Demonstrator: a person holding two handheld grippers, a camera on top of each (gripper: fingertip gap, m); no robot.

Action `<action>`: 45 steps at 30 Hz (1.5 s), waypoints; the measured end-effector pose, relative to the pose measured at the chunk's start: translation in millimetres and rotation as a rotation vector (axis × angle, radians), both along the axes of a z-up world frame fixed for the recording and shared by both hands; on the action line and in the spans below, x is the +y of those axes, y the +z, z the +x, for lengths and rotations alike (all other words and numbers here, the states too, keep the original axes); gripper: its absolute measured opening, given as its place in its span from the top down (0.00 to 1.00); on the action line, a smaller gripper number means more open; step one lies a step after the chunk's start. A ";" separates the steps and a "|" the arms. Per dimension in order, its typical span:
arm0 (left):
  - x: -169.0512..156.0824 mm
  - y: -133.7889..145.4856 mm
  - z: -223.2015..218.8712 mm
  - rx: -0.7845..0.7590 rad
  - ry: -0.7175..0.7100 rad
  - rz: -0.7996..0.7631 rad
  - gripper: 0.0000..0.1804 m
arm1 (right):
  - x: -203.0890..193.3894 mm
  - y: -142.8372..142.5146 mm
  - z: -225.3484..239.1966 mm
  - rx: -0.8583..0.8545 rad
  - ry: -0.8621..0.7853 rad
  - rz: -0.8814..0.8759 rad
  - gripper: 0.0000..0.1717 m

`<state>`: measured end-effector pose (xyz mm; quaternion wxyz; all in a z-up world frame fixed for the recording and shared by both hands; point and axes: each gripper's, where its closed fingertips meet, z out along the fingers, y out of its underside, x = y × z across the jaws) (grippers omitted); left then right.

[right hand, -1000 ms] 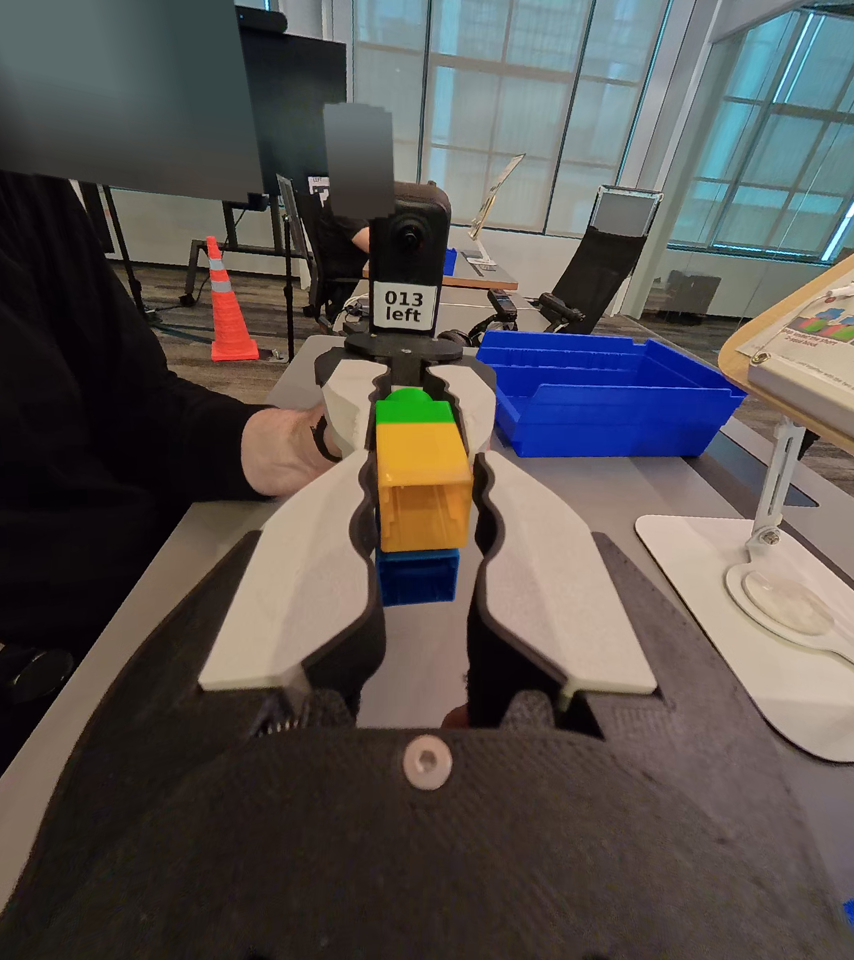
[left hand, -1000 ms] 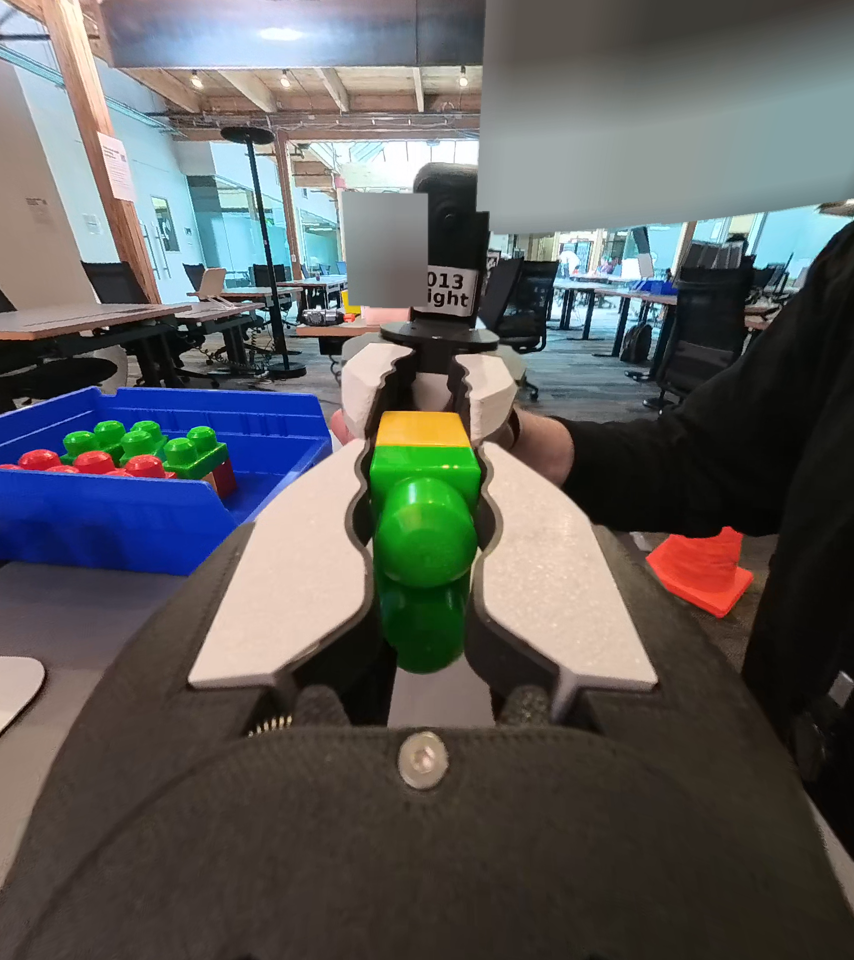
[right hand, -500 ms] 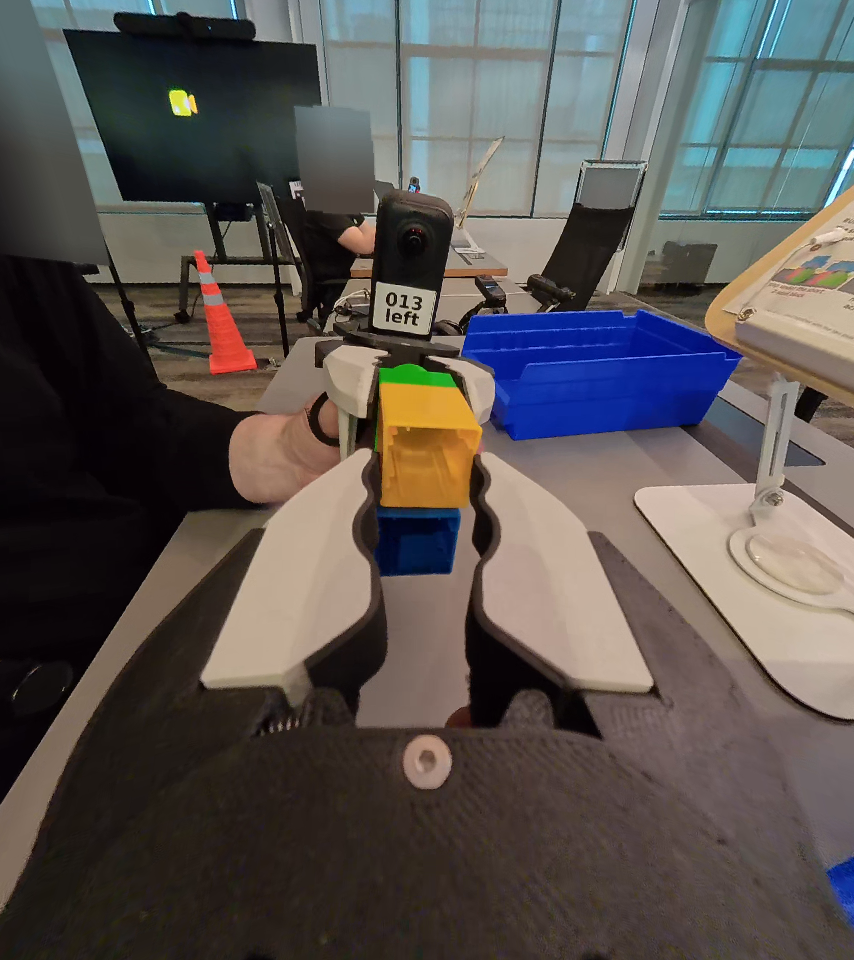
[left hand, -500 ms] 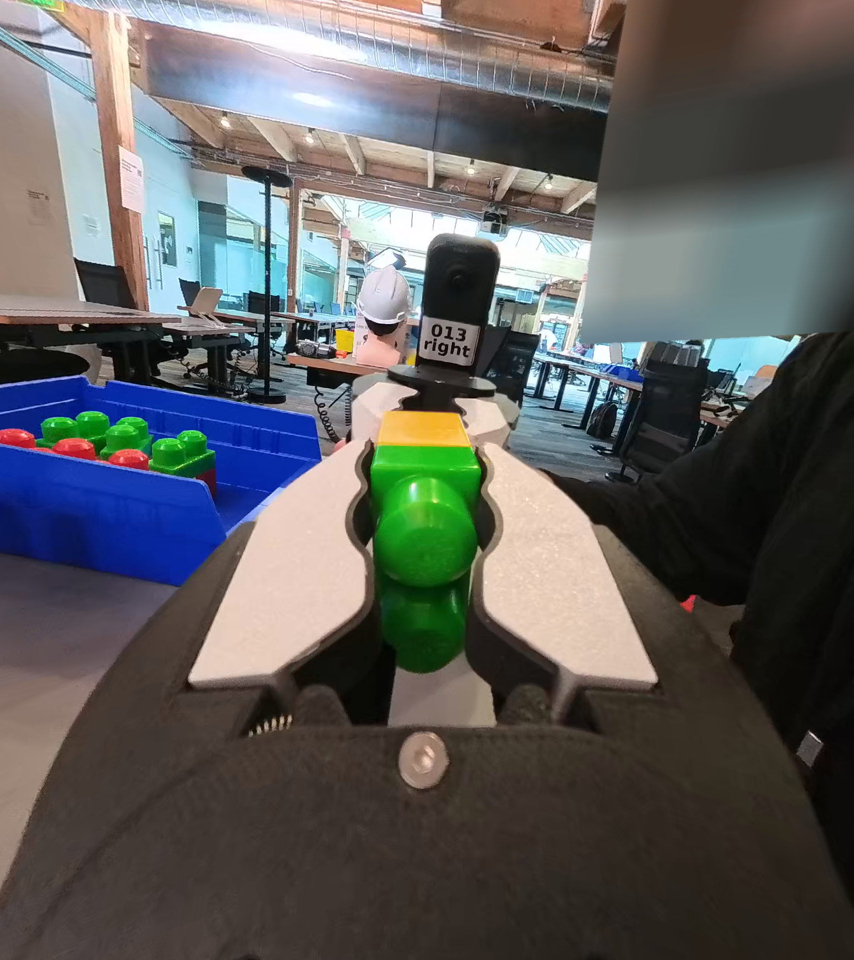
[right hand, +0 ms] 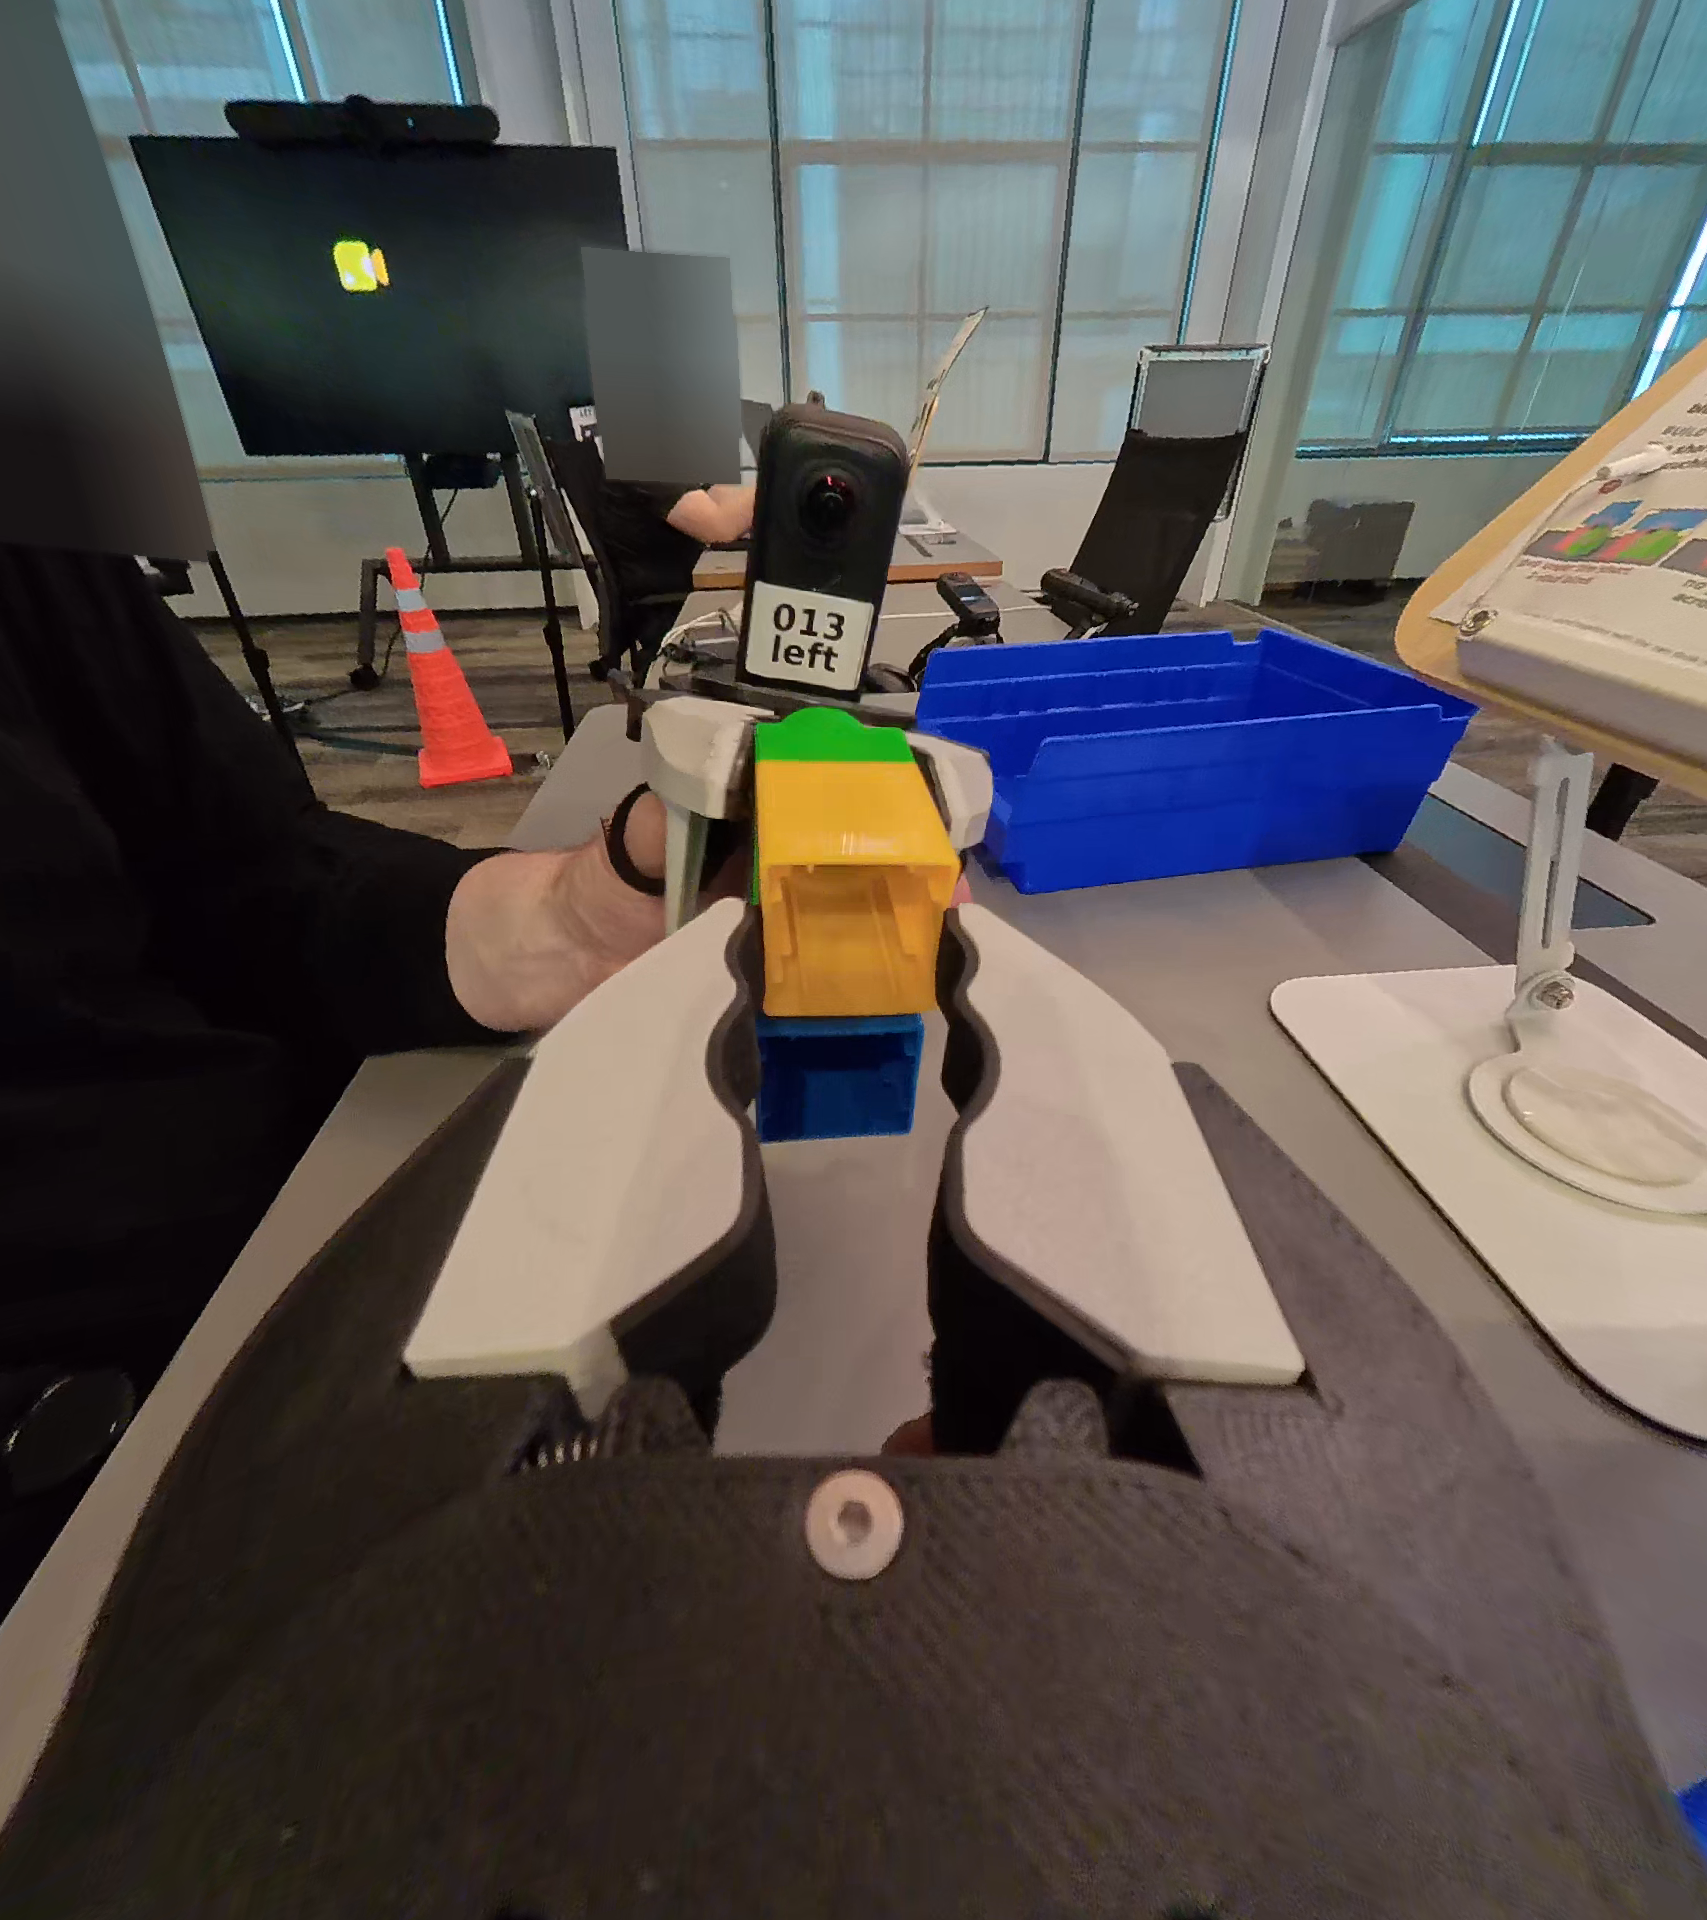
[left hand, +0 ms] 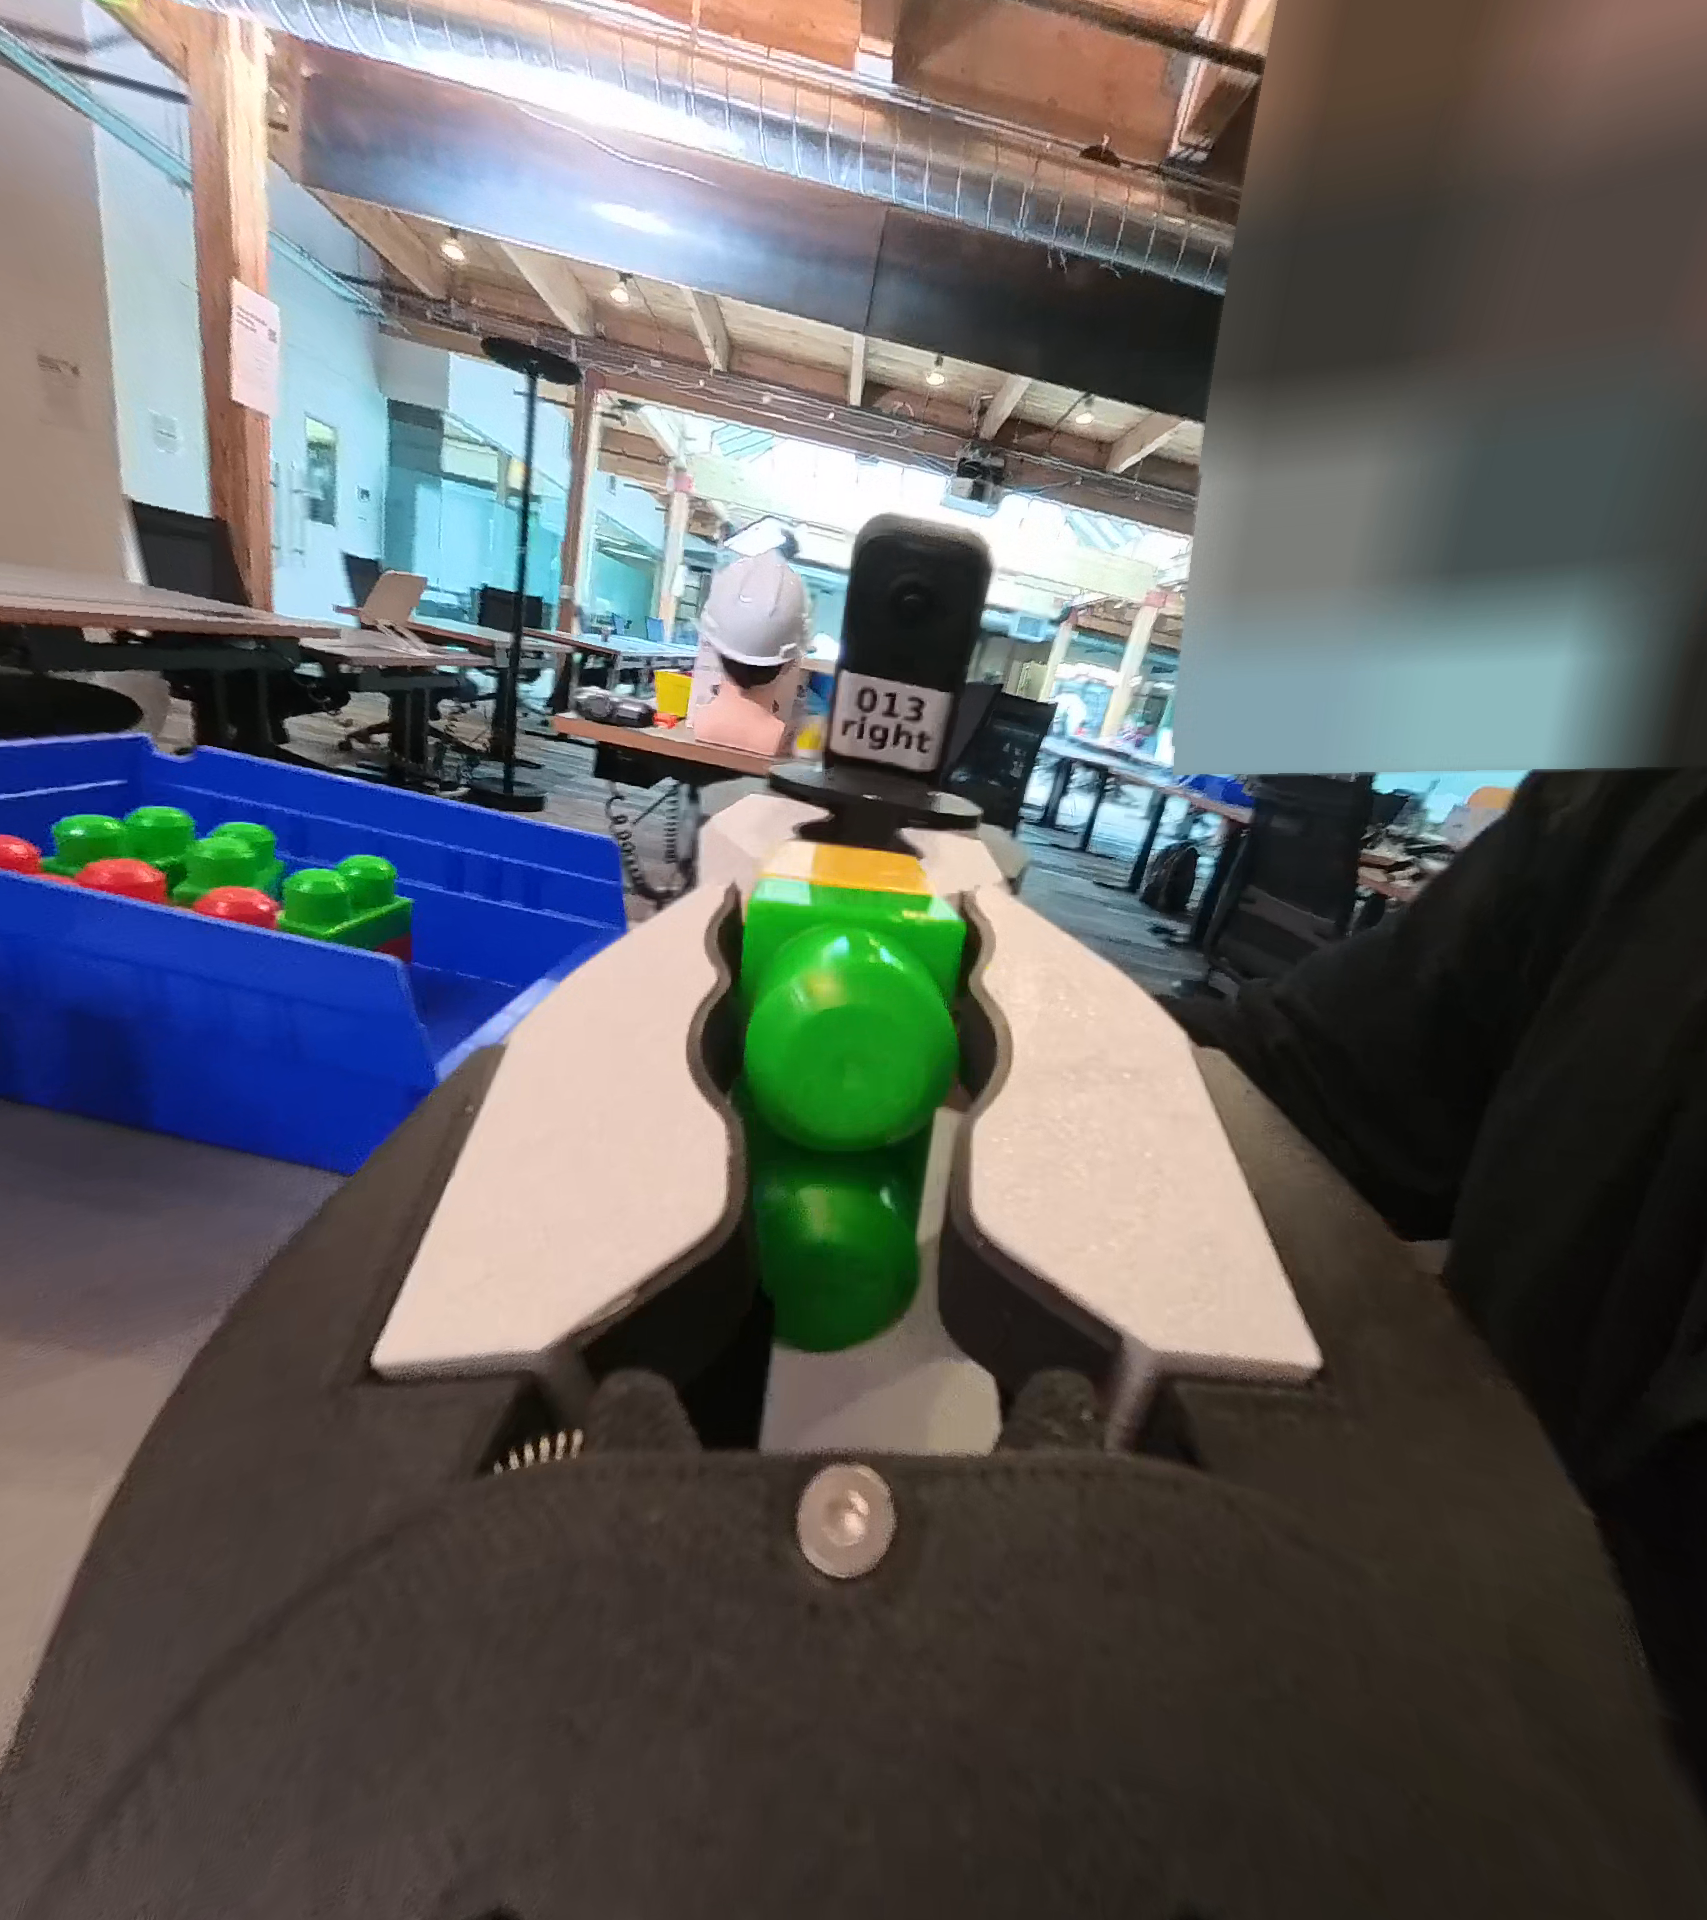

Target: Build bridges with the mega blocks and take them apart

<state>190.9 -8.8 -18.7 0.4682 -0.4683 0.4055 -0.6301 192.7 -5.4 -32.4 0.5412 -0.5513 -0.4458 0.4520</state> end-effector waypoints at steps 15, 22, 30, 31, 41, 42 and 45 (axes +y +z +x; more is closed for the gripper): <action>-3.3 -20.0 6.8 0.078 -0.071 -0.059 0.79 | 3.1 8.6 8.9 0.073 0.010 -0.053 0.81; -2.4 -20.6 4.7 0.097 -0.053 -0.029 0.79 | 2.8 7.4 11.3 0.050 0.017 -0.053 0.81; -3.3 -23.7 4.3 0.124 -0.061 -0.014 0.79 | 3.2 7.9 13.7 0.041 0.016 -0.052 0.81; -3.3 -24.2 4.0 0.130 -0.061 -0.008 0.79 | 3.3 8.8 14.7 0.045 0.015 -0.052 0.81; -4.2 -32.4 5.6 0.201 -0.050 0.040 0.80 | 2.9 6.7 14.7 0.029 0.023 -0.059 0.81; -4.7 -33.8 5.8 0.213 -0.054 0.044 0.80 | 2.8 6.3 14.6 0.026 0.026 -0.061 0.81; -5.2 -35.7 5.7 0.229 -0.053 0.057 0.80 | 2.4 5.5 14.0 0.022 0.030 -0.061 0.81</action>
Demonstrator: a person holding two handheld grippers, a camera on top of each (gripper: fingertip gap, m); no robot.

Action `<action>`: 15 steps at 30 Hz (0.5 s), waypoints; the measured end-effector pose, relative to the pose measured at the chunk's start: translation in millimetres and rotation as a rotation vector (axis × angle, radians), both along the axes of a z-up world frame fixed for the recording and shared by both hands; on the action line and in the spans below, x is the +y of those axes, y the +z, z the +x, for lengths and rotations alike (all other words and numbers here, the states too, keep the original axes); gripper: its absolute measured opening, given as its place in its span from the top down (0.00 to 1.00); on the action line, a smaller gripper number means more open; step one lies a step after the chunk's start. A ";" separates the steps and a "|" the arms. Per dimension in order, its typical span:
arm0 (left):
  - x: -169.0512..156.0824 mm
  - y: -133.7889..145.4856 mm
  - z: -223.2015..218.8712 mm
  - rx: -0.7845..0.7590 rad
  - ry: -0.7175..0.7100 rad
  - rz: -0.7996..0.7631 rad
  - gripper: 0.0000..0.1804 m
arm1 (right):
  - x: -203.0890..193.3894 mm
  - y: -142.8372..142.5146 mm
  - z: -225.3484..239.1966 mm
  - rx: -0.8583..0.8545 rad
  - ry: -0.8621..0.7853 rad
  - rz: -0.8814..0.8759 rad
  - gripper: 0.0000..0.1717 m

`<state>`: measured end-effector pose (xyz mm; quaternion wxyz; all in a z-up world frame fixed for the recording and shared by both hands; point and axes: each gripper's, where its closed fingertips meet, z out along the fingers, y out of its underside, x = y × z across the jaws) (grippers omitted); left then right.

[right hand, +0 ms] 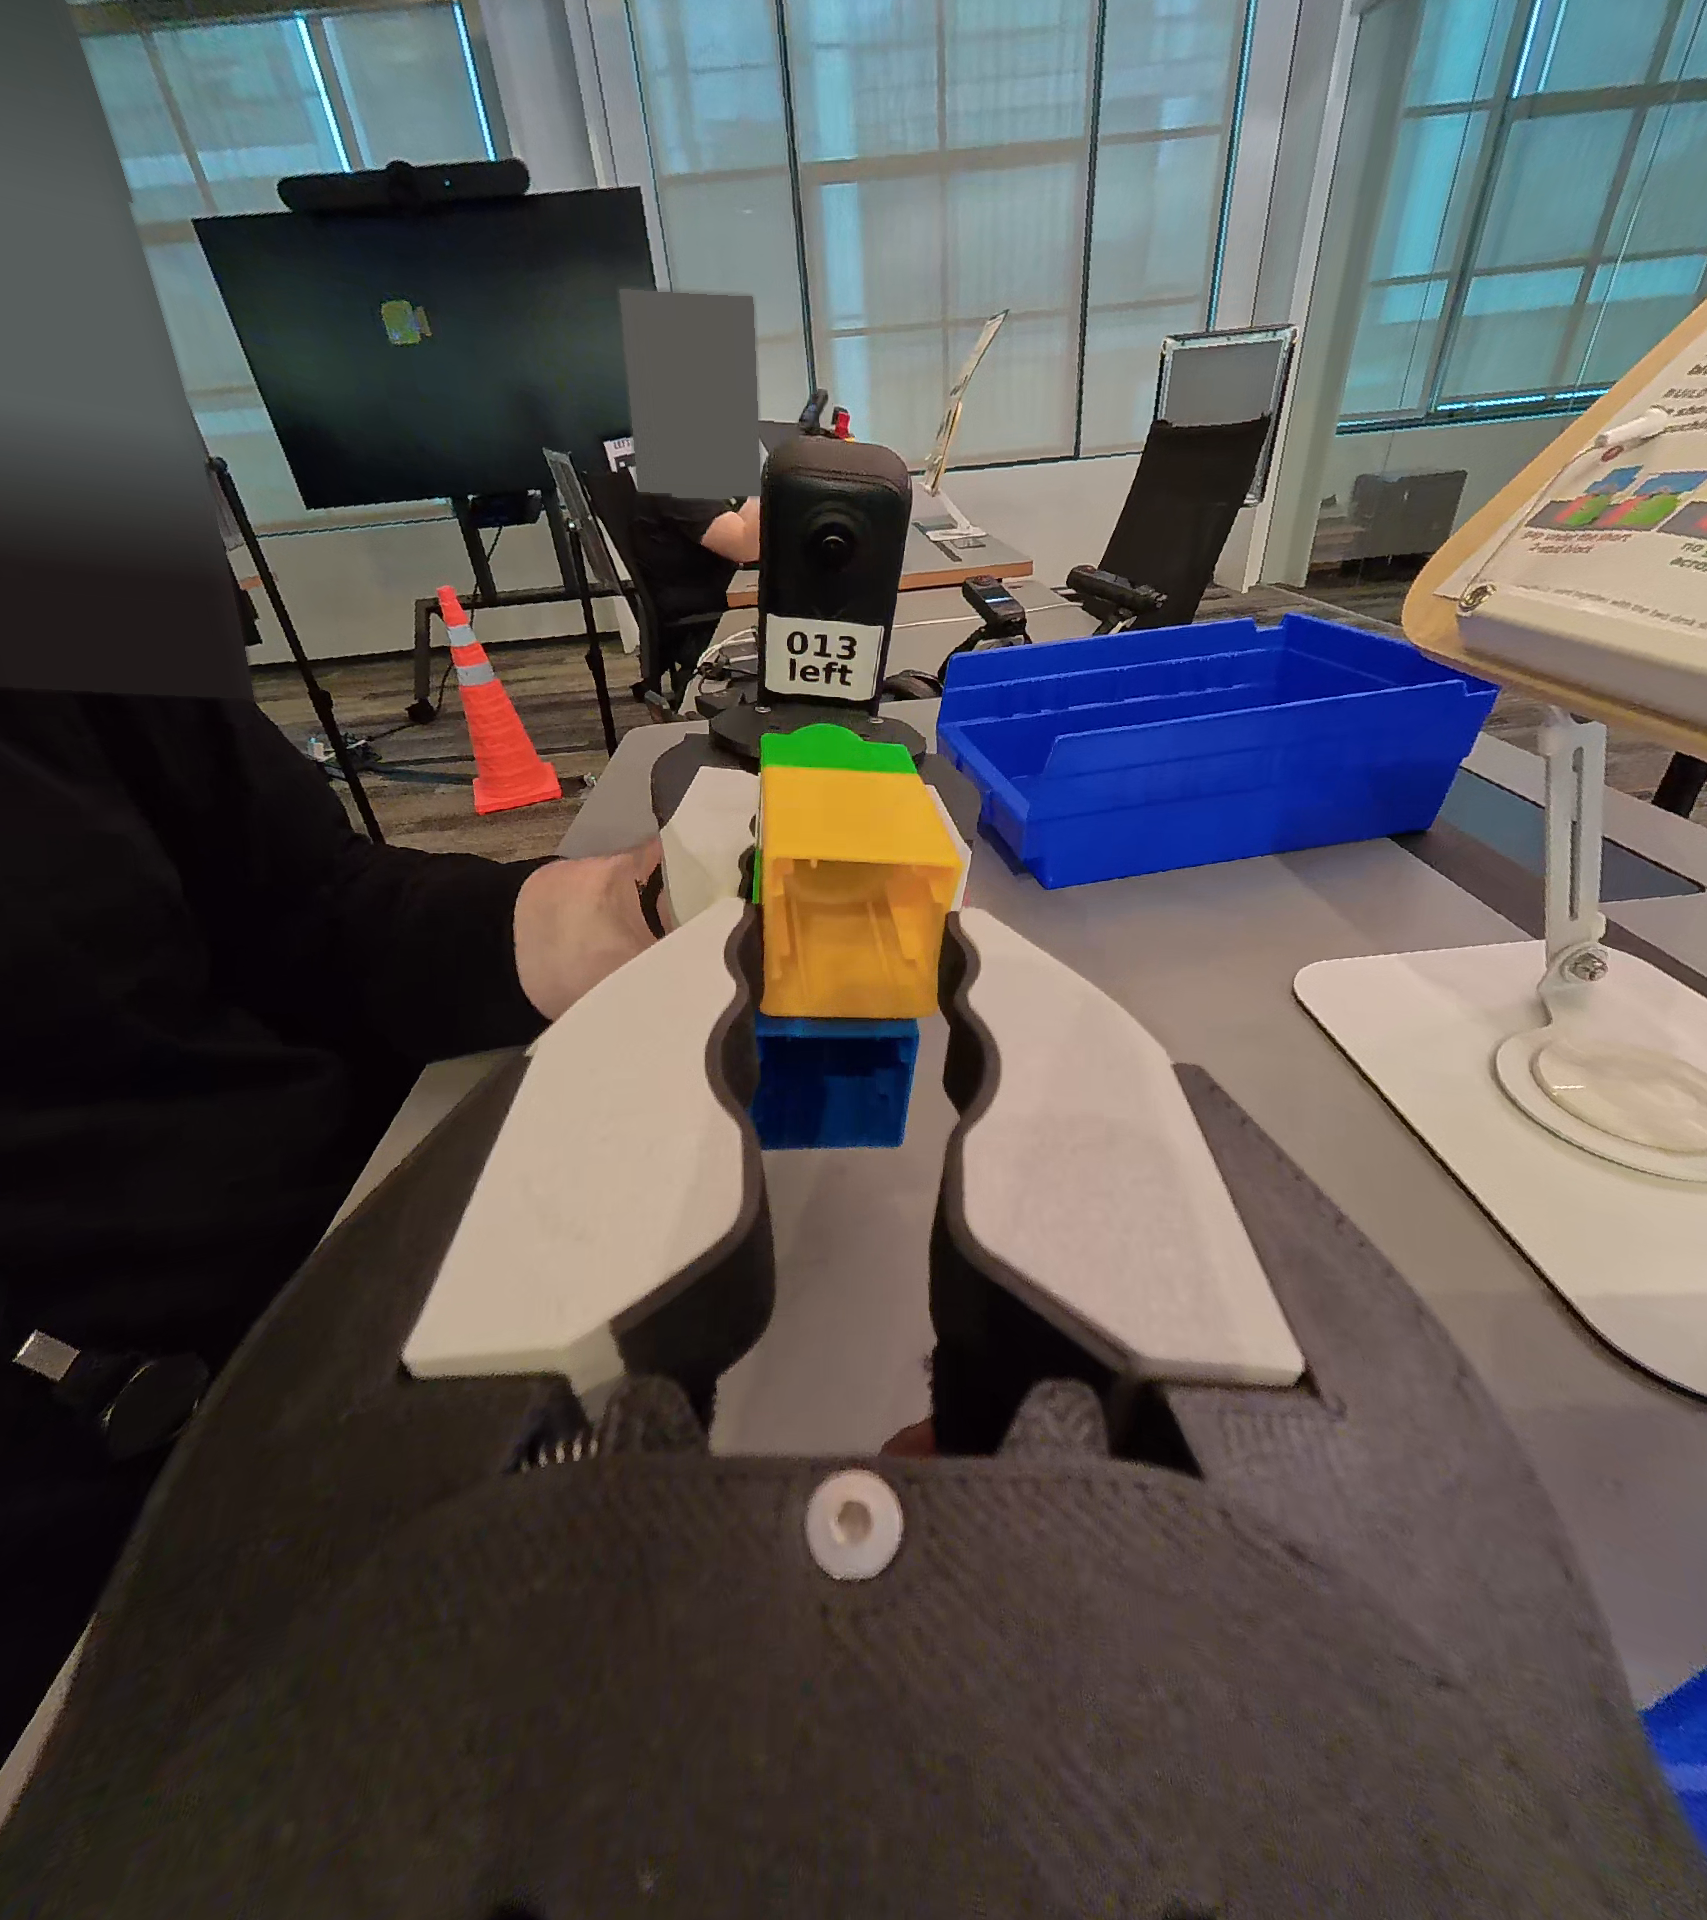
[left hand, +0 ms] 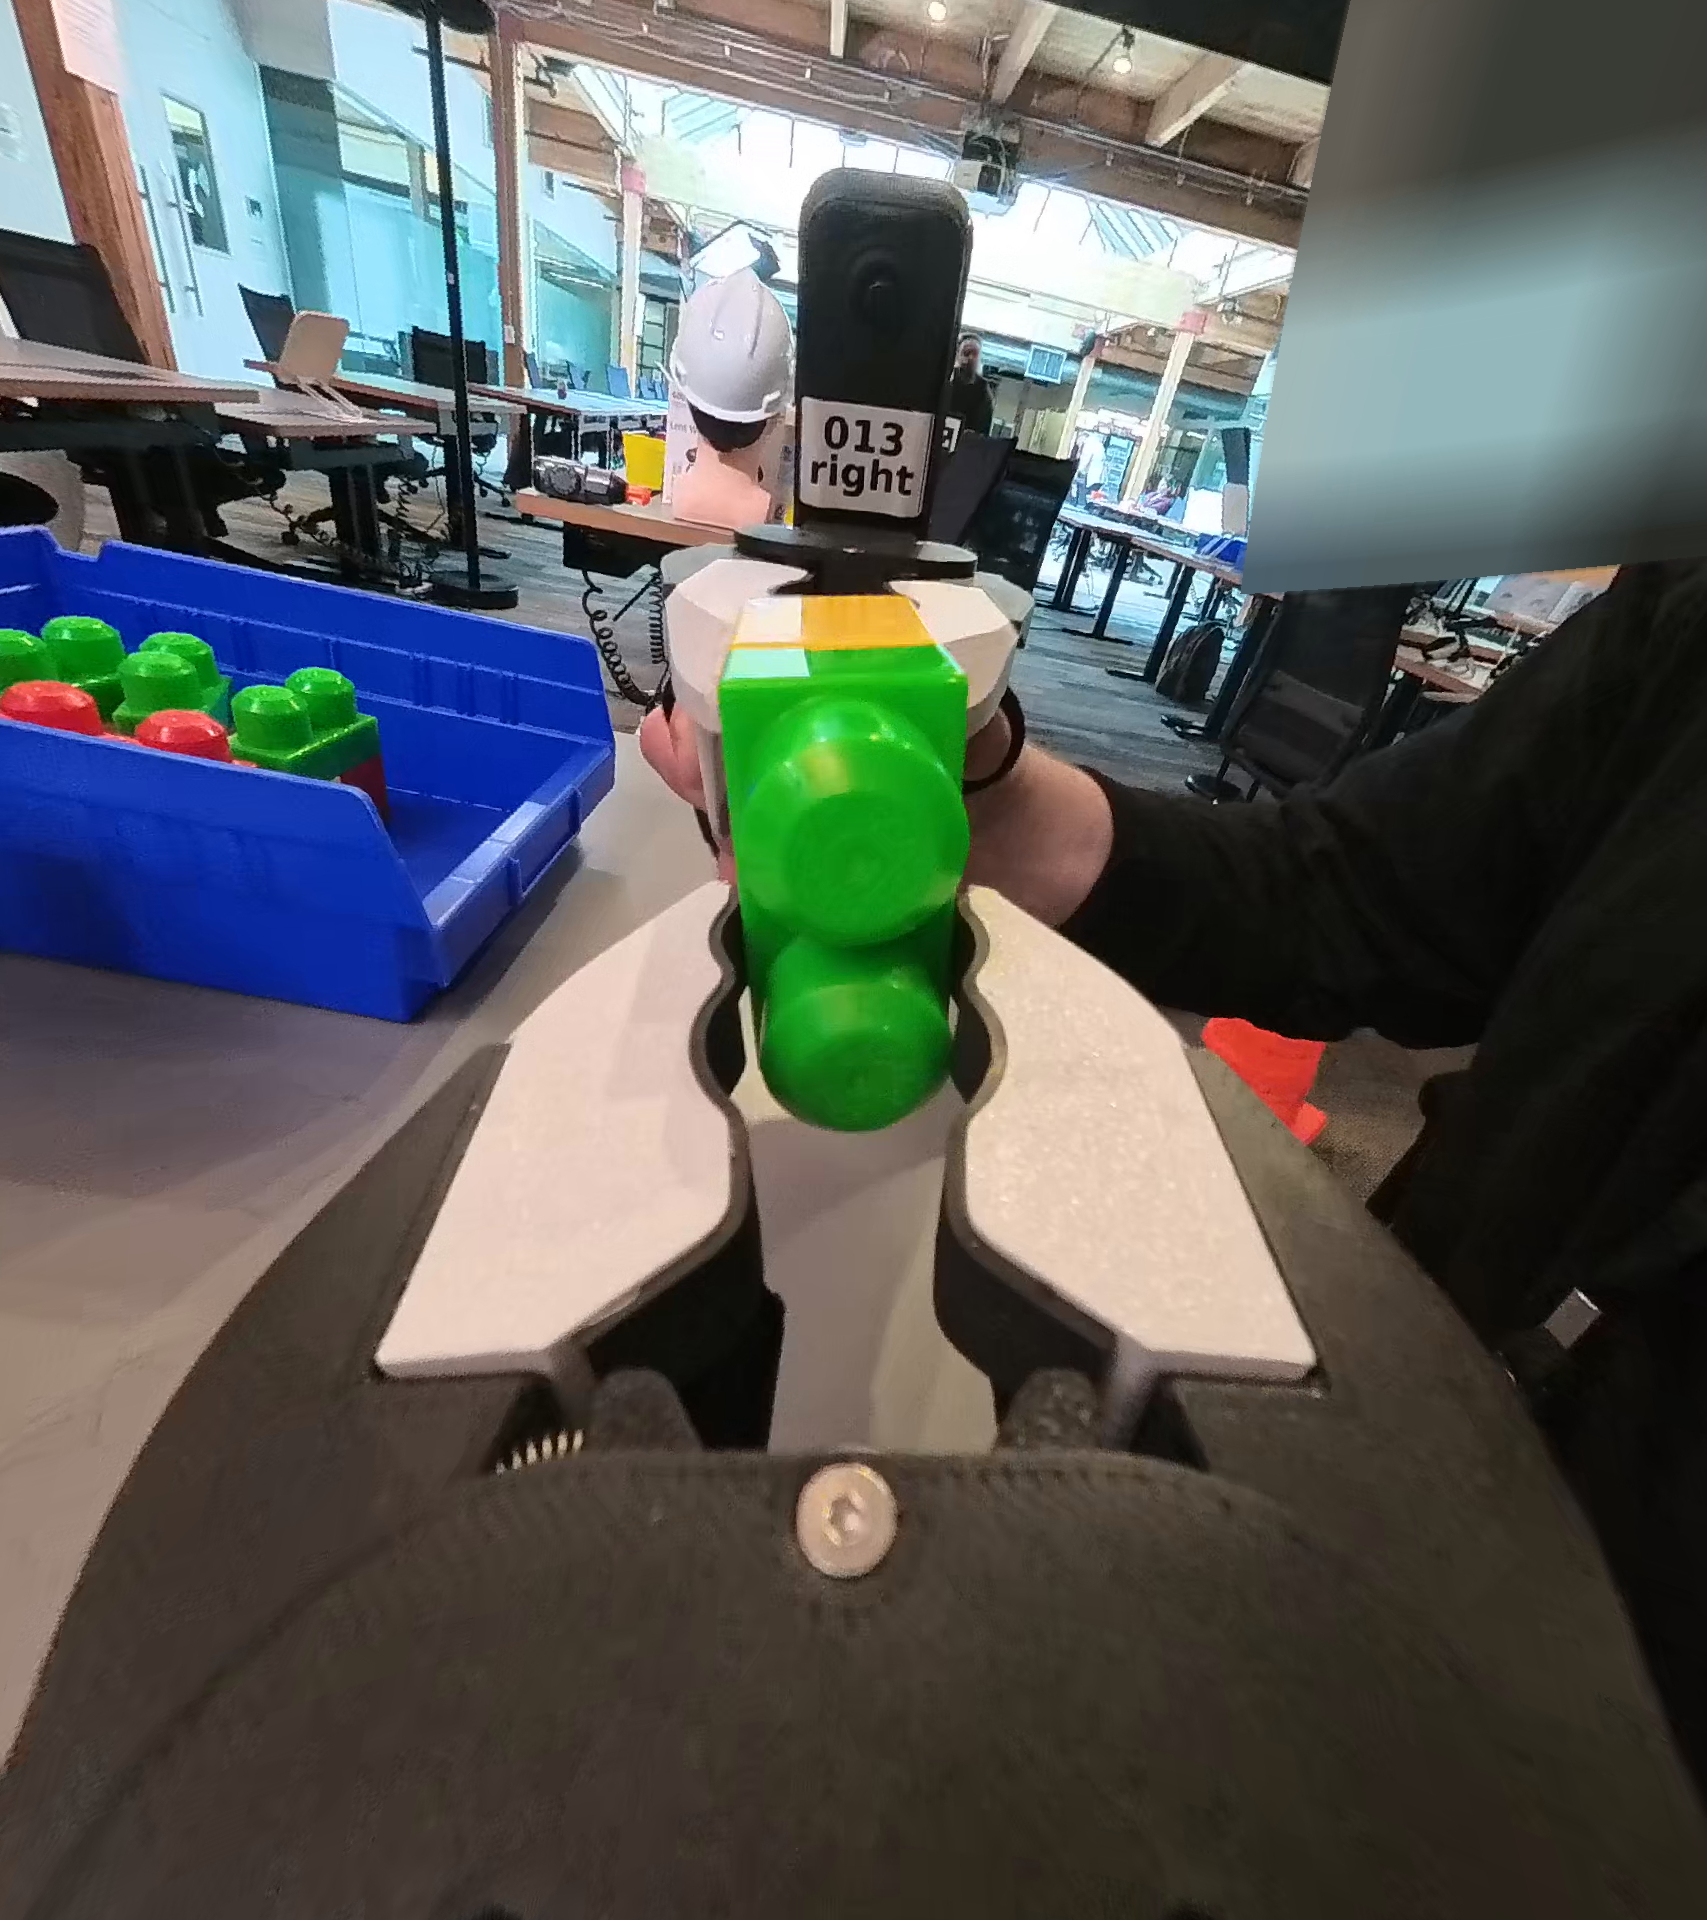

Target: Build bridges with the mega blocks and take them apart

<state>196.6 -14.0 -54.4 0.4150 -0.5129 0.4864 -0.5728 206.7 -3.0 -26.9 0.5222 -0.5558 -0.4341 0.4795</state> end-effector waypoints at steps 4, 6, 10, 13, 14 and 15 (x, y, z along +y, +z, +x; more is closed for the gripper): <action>3.5 0.4 1.3 -0.009 0.030 -0.004 0.80 | 2.6 2.6 -0.5 0.020 -0.026 0.001 0.80; 5.5 2.6 1.4 -0.033 0.040 -0.030 0.80 | 4.7 2.5 -2.2 0.017 -0.045 -0.003 0.77; 13.3 15.6 -5.8 -0.138 0.047 -0.126 0.80 | 6.5 -5.7 -2.7 -0.020 -0.034 -0.033 0.71; 11.9 14.6 -4.0 -0.146 0.037 -0.145 0.80 | 3.9 -7.9 -5.3 -0.020 -0.012 -0.036 0.76; 10.6 15.1 -3.6 -0.145 0.032 -0.142 0.80 | 4.1 -9.0 -6.1 -0.019 -0.011 -0.037 0.79; 10.2 14.9 -3.4 -0.140 0.035 -0.130 0.80 | 3.8 -8.3 -6.1 -0.008 -0.009 -0.038 0.80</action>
